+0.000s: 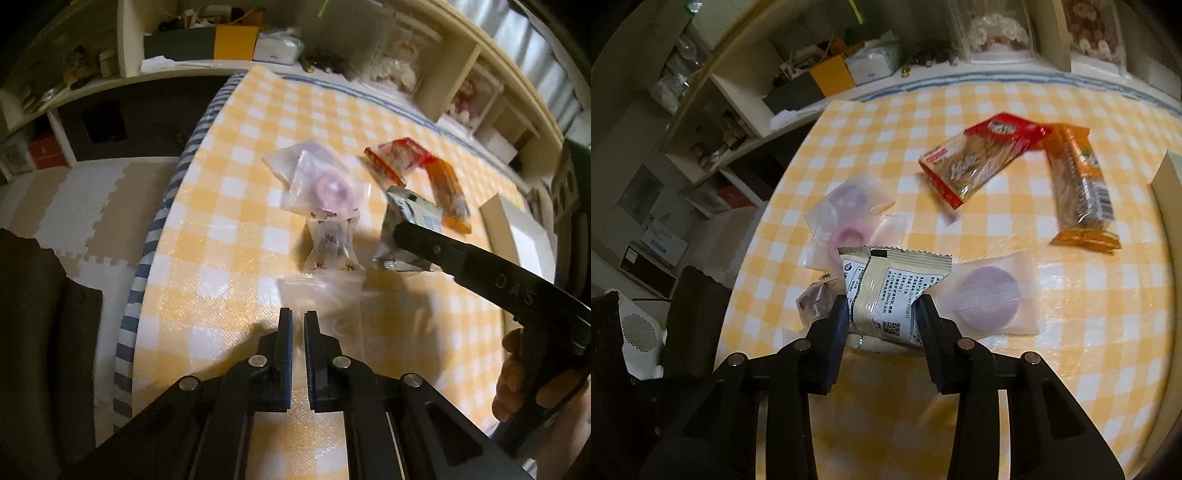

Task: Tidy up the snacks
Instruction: 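Grasp the clear ring-pastry pouch with the left tool while the right tool grasps the white printed packet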

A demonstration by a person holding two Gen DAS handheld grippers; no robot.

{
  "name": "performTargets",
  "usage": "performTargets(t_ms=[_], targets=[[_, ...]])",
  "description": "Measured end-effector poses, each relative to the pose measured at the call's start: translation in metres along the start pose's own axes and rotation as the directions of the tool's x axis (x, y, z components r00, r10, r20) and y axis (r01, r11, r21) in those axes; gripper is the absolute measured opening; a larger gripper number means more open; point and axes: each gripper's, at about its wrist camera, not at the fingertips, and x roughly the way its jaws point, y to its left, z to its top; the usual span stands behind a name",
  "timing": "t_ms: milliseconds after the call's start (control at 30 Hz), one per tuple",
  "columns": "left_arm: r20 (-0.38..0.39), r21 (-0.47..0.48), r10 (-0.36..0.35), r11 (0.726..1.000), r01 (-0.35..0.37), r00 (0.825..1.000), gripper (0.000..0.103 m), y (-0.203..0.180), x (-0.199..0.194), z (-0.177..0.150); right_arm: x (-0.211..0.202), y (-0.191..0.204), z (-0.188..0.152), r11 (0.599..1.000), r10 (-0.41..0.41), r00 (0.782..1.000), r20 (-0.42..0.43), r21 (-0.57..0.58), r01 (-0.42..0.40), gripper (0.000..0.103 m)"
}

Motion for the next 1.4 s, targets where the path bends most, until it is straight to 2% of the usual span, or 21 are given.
performTargets(t_ms=[33,67,133,167,200,367,533,633,667,733,767,1033,1233,1400], targets=[[0.0,-0.001,-0.005,1.0,0.005,1.0,0.007,0.0,-0.001,-0.002,-0.003,0.0,0.001,1.0,0.001,1.0,0.004,-0.001,-0.001,0.038],[-0.001,0.001,-0.005,1.0,0.005,1.0,0.011,0.0,-0.001,-0.003,-0.006,0.0,0.001,1.0,0.001,1.0,0.009,-0.003,-0.001,0.038],[-0.008,0.005,0.0,1.0,0.0,1.0,0.032,-0.002,-0.002,-0.005,-0.011,-0.001,0.002,1.0,0.001,1.0,0.017,-0.007,0.0,0.038],[-0.009,0.007,0.003,1.0,-0.003,1.0,0.05,-0.003,-0.001,-0.006,-0.014,-0.001,0.003,1.0,0.0,1.0,0.022,-0.009,0.0,0.038],[-0.01,0.009,0.004,1.0,-0.004,1.0,0.06,-0.005,-0.001,-0.006,-0.016,-0.002,0.003,1.0,-0.001,1.0,0.025,-0.009,0.001,0.038],[-0.042,-0.011,0.023,1.0,-0.024,0.999,0.061,-0.019,0.009,-0.006,-0.025,-0.004,0.003,1.0,-0.012,0.999,0.037,-0.015,0.013,0.038],[-0.062,-0.049,0.113,0.992,-0.117,0.992,0.068,-0.038,0.029,-0.005,-0.034,-0.008,0.002,0.999,-0.028,0.998,0.05,-0.016,0.029,0.038],[-0.04,-0.062,0.175,0.982,-0.177,0.984,0.068,-0.052,0.037,-0.007,-0.039,-0.01,0.002,0.999,-0.031,0.998,0.057,-0.013,0.032,0.038],[-0.036,-0.061,0.193,0.979,-0.195,0.981,0.068,-0.056,0.04,-0.008,-0.041,-0.011,0.002,0.999,-0.032,0.998,0.059,-0.014,0.033,0.038],[-0.038,-0.05,0.225,0.973,-0.227,0.974,0.059,-0.059,0.042,-0.009,-0.046,-0.013,0.002,0.999,-0.031,0.998,0.062,-0.019,0.032,0.038],[-0.038,-0.05,0.239,0.969,-0.24,0.97,0.046,-0.059,0.042,-0.009,-0.049,-0.014,0.002,0.999,-0.029,0.997,0.064,-0.021,0.031,0.038],[-0.03,-0.129,0.166,0.977,-0.169,0.986,0.042,-0.049,0.029,-0.007,-0.074,-0.025,0.009,1.0,-0.013,0.995,0.102,-0.023,0.016,0.038],[0.061,-0.128,0.127,0.985,-0.118,0.99,0.042,-0.059,-0.006,-0.007,-0.101,-0.035,0.012,0.999,-0.005,0.991,0.134,-0.041,0.011,0.038],[0.141,-0.099,0.077,0.993,-0.064,0.987,0.042,-0.078,-0.035,-0.007,-0.123,-0.047,0.013,0.998,-0.011,0.989,0.148,-0.055,0.019,0.038]])
